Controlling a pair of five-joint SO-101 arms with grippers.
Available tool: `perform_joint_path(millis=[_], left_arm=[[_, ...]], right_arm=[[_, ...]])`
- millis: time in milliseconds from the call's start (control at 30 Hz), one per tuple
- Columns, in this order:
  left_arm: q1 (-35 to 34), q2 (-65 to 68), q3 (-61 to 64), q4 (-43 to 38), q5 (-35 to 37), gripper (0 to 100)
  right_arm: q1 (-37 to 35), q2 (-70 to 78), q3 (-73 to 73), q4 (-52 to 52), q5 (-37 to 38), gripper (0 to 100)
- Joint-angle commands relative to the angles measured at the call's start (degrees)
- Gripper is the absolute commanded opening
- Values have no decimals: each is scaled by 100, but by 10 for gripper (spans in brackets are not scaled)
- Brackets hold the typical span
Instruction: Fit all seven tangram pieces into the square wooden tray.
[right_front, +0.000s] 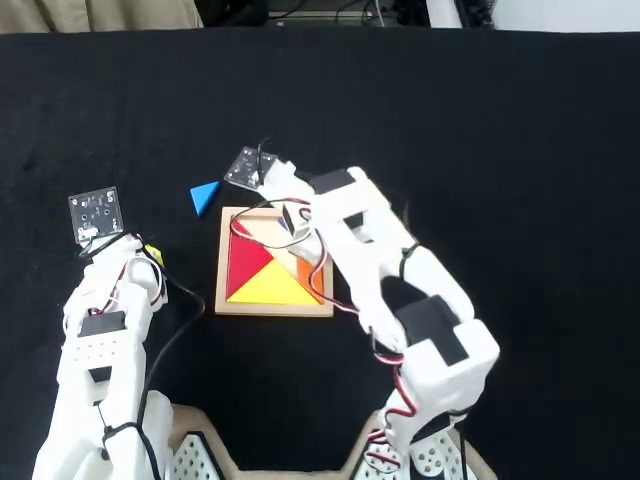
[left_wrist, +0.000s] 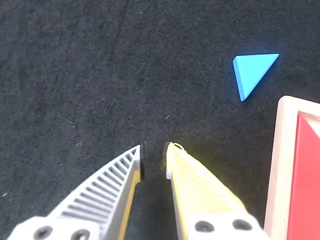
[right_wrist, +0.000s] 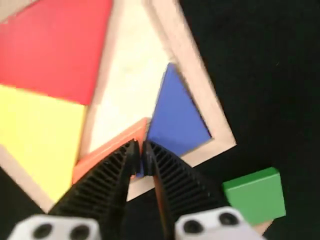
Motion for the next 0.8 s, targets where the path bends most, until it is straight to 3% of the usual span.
perform_joint_path(millis=[0,300,500,767], left_arm=[[66,-114,-48,-114,18,98],[66,-114,-48,-114,18,98],[66,-114,-48,-114,18,98],[66,-114,-48,-114,18,98]], right_arm=[[132,-462,-4,-132,9,11],[-545,-453,66,-185,-273,11],[-290,92,-22,-281,-255,11],[-9,-365,22,79,-246,11]])
